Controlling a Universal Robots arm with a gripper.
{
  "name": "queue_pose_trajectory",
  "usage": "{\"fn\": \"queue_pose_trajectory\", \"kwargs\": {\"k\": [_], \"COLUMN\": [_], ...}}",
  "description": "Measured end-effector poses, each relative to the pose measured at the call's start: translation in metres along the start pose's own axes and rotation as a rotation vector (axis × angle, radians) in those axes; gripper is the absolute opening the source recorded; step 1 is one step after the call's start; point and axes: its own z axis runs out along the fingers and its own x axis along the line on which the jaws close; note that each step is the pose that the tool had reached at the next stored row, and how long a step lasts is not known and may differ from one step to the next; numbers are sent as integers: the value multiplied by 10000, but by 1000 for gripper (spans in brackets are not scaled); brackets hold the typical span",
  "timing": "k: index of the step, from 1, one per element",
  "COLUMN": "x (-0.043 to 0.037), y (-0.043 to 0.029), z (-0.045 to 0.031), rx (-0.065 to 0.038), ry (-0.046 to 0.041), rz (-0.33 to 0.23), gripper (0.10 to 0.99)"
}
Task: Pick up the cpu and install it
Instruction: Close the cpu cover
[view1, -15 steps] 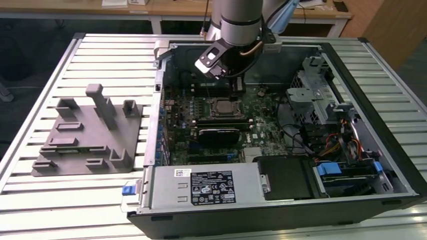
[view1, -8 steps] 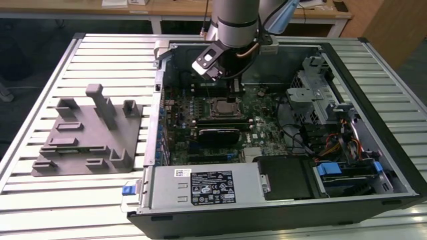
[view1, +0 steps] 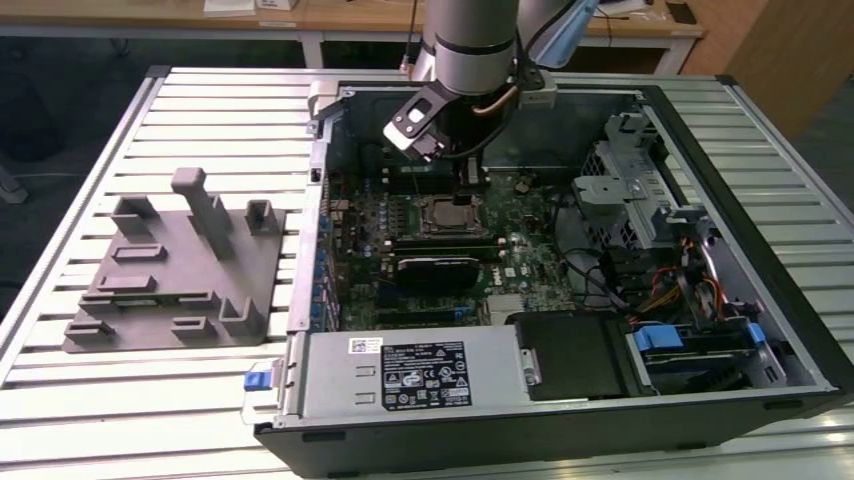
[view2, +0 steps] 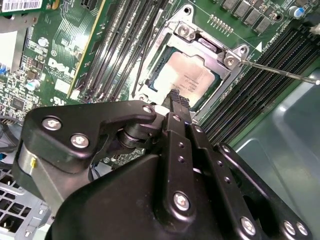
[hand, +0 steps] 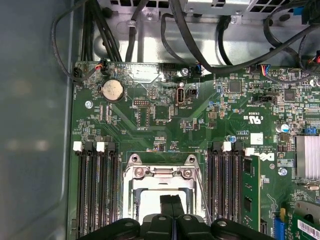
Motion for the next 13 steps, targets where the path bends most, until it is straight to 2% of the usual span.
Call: {"fn": "queue_pose_trajectory", "kwargs": {"k": [5, 13], "x": [0, 0], "y": [0, 0], "z": [2, 6], "rx": [-18, -61], "ry": [28, 98], "rz": [-473, -1723], "gripper": [106, 106]}}
